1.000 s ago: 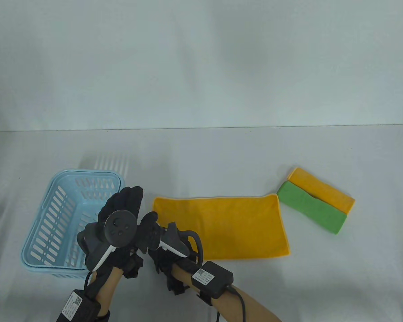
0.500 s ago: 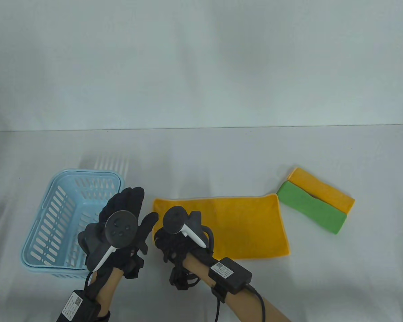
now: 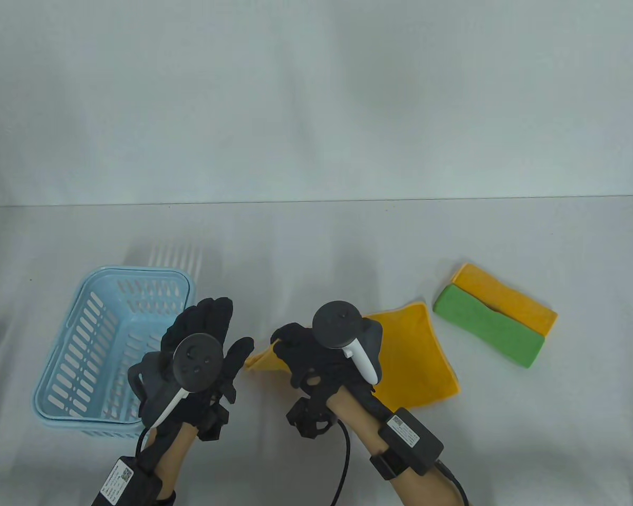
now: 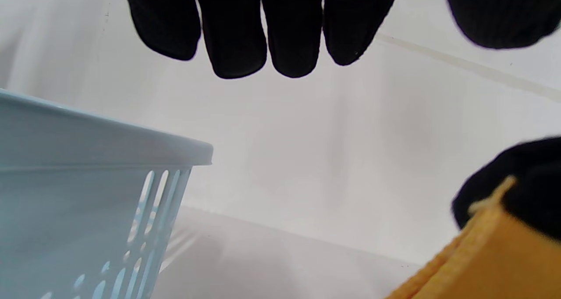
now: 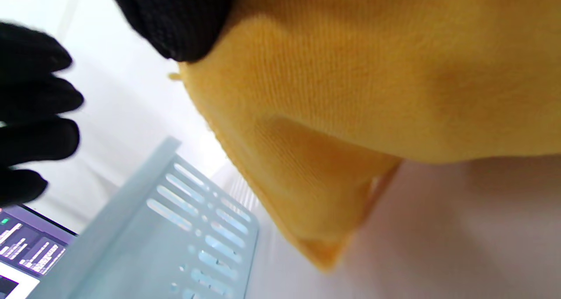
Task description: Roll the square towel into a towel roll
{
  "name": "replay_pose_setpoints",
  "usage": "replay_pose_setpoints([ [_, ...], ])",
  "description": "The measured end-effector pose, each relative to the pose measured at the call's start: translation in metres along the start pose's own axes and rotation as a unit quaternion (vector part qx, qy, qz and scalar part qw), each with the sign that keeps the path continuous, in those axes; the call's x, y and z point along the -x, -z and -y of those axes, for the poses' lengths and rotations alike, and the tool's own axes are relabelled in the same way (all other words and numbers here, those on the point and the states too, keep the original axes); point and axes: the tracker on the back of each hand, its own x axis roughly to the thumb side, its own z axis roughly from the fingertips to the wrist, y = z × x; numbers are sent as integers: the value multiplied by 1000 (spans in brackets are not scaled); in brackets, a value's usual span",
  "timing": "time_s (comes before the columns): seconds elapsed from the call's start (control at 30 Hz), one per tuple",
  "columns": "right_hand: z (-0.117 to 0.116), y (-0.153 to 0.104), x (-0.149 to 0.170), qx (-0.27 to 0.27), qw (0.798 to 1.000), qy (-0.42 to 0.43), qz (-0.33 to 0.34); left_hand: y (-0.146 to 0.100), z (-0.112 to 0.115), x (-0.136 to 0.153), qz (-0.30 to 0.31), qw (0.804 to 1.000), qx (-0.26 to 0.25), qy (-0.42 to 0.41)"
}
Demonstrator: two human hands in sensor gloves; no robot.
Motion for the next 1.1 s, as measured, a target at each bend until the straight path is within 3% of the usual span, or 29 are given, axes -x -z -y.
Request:
replay_pose_setpoints([
  [0.2,30,-9,-6,16,999,-24,33,-2,6,-9,23,1000,21,-2],
  [0.37,45,-15,-9,14,998,-30,52,-2,22,-20,61,994,90,-24],
  [0.7,64,-23,-11,30,997,-29,59,5,80,-29,47,978,204,9],
  [1.1,84,-27,-3,57,997,18,42,13,103,-31,12,979,199,50],
])
